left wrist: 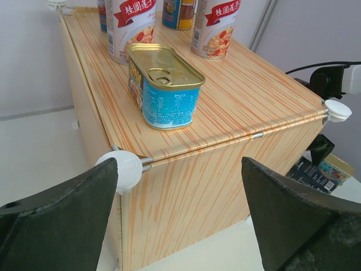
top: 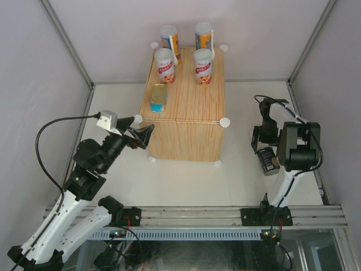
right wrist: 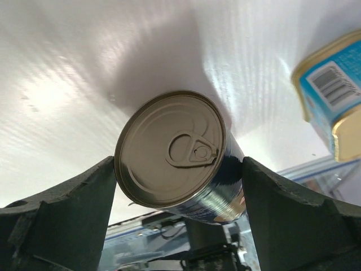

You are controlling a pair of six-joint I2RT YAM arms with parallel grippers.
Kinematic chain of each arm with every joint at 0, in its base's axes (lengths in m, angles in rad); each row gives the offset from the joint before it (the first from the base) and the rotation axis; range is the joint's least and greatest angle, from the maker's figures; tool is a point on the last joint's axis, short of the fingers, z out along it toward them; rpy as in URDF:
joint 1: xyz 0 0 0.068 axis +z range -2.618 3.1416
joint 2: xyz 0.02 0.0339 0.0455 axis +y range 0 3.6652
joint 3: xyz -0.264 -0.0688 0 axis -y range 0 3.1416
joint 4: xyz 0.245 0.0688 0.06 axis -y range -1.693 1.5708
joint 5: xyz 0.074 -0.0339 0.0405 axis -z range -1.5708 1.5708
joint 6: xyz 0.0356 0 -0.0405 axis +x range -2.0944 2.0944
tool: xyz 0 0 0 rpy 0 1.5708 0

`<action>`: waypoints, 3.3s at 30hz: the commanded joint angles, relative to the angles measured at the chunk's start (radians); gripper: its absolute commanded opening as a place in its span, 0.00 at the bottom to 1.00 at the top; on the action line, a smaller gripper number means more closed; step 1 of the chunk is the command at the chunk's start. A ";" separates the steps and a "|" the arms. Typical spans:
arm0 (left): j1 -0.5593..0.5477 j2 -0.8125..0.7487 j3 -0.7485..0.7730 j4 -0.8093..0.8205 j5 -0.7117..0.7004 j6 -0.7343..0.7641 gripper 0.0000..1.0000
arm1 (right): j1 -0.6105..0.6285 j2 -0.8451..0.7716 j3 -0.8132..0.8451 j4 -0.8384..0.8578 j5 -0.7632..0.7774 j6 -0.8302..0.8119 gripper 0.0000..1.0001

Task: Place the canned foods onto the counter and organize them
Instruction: Adjust the canned food at the center of the board.

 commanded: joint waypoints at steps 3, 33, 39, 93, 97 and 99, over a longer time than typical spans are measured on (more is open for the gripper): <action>0.012 -0.024 0.035 -0.001 0.012 0.021 0.94 | 0.027 0.031 0.062 0.142 -0.212 0.137 0.33; 0.012 0.129 0.148 -0.023 -0.105 -0.127 0.92 | 0.068 0.035 0.116 0.325 -0.268 0.116 0.68; 0.012 0.161 0.124 0.056 -0.246 -0.201 0.92 | 0.096 0.039 0.122 0.334 -0.245 0.101 0.72; 0.013 0.144 0.129 0.121 -0.398 -0.172 0.91 | 0.102 -0.143 0.080 0.319 -0.201 0.015 0.91; 0.012 0.153 0.134 0.124 -0.391 -0.159 0.91 | 0.121 -0.139 0.080 0.313 -0.195 0.001 0.90; 0.011 0.154 0.138 0.126 -0.389 -0.149 0.91 | 0.128 -0.132 0.080 0.314 -0.198 -0.003 0.90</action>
